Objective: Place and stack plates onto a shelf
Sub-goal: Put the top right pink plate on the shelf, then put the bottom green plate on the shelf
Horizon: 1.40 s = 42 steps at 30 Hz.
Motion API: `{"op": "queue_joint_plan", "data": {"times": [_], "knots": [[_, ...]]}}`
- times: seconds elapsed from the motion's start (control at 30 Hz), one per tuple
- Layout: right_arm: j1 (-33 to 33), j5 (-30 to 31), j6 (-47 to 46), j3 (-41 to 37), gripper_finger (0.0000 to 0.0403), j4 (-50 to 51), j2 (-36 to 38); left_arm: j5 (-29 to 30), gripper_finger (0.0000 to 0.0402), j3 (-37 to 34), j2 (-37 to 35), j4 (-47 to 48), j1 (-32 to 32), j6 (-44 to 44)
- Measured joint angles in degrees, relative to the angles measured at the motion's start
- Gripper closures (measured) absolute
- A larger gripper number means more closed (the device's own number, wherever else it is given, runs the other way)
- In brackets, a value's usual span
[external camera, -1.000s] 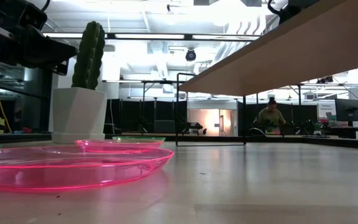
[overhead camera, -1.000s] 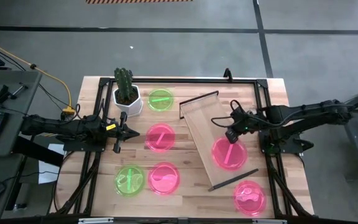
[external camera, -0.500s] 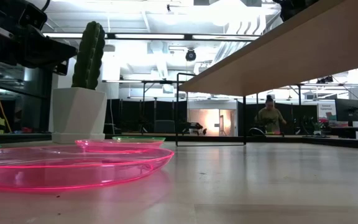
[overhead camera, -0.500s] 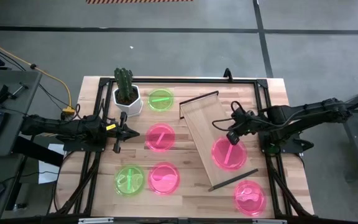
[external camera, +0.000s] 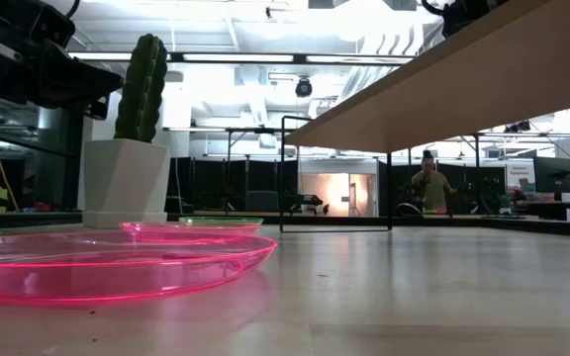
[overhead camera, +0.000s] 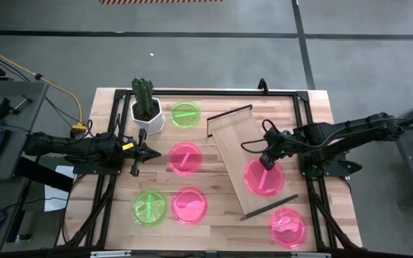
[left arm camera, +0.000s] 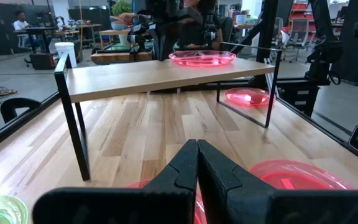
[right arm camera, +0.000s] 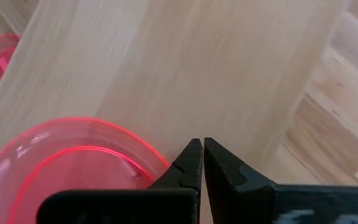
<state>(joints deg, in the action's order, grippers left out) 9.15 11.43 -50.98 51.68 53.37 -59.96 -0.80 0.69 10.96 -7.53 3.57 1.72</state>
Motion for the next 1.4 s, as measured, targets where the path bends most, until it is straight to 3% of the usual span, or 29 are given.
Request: {"op": "queue_joint_plan", "data": {"times": [0.4,0.73,1.07,1.4], "knots": [[0.16,-3.98,0.59,0.00,0.0403,-1.82,0.00,0.00,0.0401,0.00,0.02,0.02,0.02,0.00],[4.87,-5.33,0.92,-0.02,0.0403,-4.84,0.01,0.00,0.0401,0.00,0.00,0.00,0.02,0.00],[5.86,3.41,6.88,-0.02,0.0403,-4.65,0.90,0.00,0.0401,0.00,0.02,0.00,0.01,0.00],[5.86,18.73,16.11,-0.04,0.0403,-3.51,8.20,0.00,0.0401,0.00,0.02,0.00,0.01,0.00]]}}
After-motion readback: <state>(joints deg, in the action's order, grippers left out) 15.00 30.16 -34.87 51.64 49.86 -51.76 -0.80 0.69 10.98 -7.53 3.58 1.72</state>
